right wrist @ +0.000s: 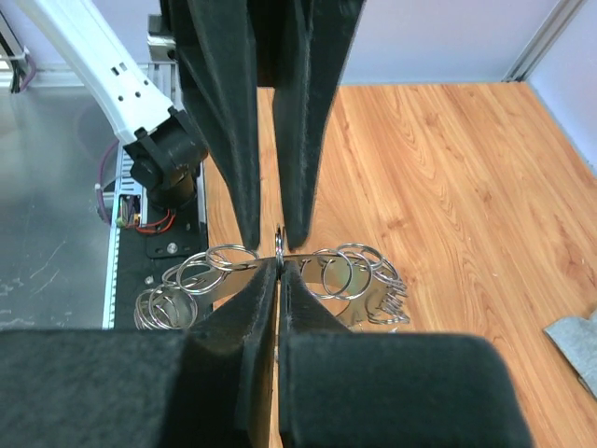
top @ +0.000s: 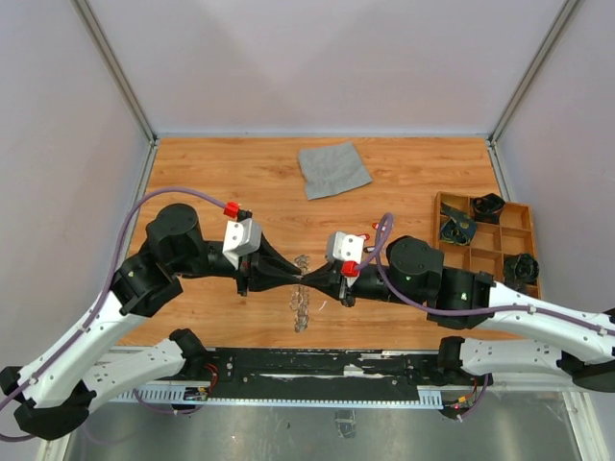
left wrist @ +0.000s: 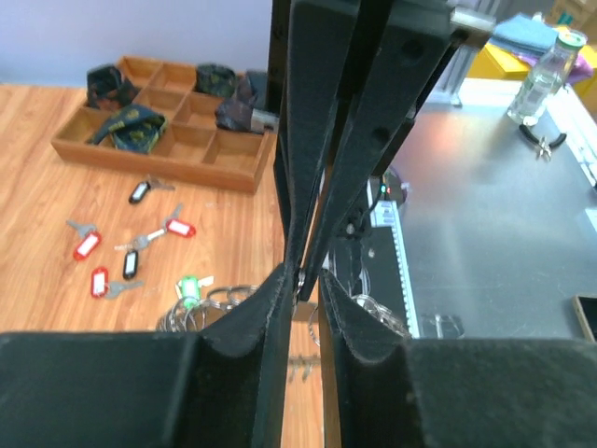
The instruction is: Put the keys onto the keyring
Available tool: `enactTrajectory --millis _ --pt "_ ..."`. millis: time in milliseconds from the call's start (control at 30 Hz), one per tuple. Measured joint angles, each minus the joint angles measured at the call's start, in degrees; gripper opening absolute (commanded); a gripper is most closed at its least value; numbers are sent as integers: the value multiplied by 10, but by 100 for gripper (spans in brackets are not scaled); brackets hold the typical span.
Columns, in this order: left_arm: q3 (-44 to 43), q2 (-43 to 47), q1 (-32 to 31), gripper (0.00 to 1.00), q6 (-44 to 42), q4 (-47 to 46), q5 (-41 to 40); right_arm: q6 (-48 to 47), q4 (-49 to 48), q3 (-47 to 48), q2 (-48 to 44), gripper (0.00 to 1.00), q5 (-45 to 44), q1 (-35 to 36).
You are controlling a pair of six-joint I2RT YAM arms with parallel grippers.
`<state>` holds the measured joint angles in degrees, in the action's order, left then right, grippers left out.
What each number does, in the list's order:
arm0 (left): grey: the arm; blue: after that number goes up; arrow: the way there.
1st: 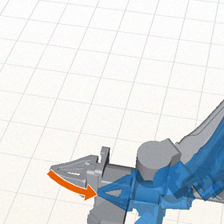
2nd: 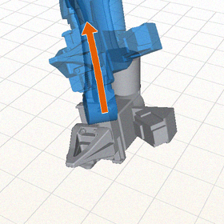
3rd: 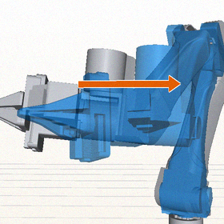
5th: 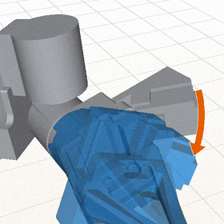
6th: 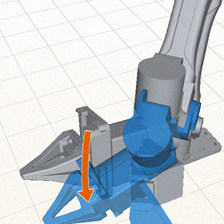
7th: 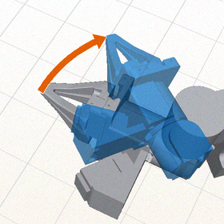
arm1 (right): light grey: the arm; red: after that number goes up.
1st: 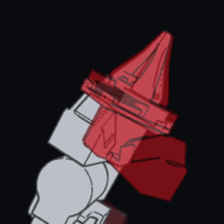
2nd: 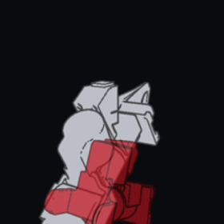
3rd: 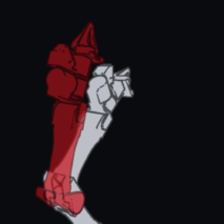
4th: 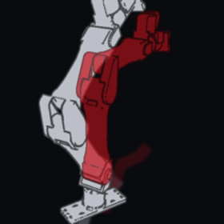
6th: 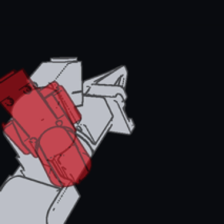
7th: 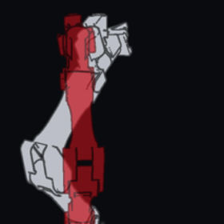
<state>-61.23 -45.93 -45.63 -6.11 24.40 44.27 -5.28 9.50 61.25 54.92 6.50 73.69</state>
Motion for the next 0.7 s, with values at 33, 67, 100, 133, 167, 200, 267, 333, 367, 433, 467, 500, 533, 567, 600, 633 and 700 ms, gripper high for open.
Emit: enactTrajectory --millis 33,67,100,133,167,200,267,333,367,433,467,500,533,567,600,633,700 --pt "2 5 0 33 9 -11 0 2 -14 -10 -5 0 1 0" --pt "2 10 0 36 17 -22 0 4 -31 -21 -10 0 4 0" --pt "3 17 0 38 24 -36 1 6 -47 -33 -13 0 6 0" --pt "3 22 0 38 32 -47 0 9 -66 -44 -15 0 9 0" --pt "5 30 -1 39 42 -63 0 11 -83 -54 -17 0 10 0" --pt "5 38 -1 39 52 -79 0 14 -103 -65 -18 0 12 0" --pt "5 48 -1 39 67 -105 -3 21 -145 -87 -21 0 16 0" --pt "5 58 -2 40 79 -127 -7 27 -190 -109 -25 0 20 0" --pt "6 61 -2 40 83 -134 -9 30 -206 -116 -27 0 21 0" --pt "11 65 -2 40 92 -148 -16 35 -246 -129 -32 0 23 0" --pt "14 67 -2 41 94 -151 -18 37 -263 -135 -35 0 25 0" --pt "18 68 -2 41 97 -153 -21 38 -285 -141 -39 0 28 0" --pt "21 69 -2 41 100 -153 -25 38 -298 -145 -42 0 31 0" --pt "24 69 -2 41 102 -153 -27 38 -313 -148 -45 0 37 0" --pt "26 70 -2 41 104 -153 -31 38 -329 -150 -49 0 43 0" --pt "28 70 -2 40 105 -153 -33 38 -338 -151 -52 0 47 0" --pt "28 72 -2 39 108 -154 -39 37 -368 -156 -57 0 60 0"
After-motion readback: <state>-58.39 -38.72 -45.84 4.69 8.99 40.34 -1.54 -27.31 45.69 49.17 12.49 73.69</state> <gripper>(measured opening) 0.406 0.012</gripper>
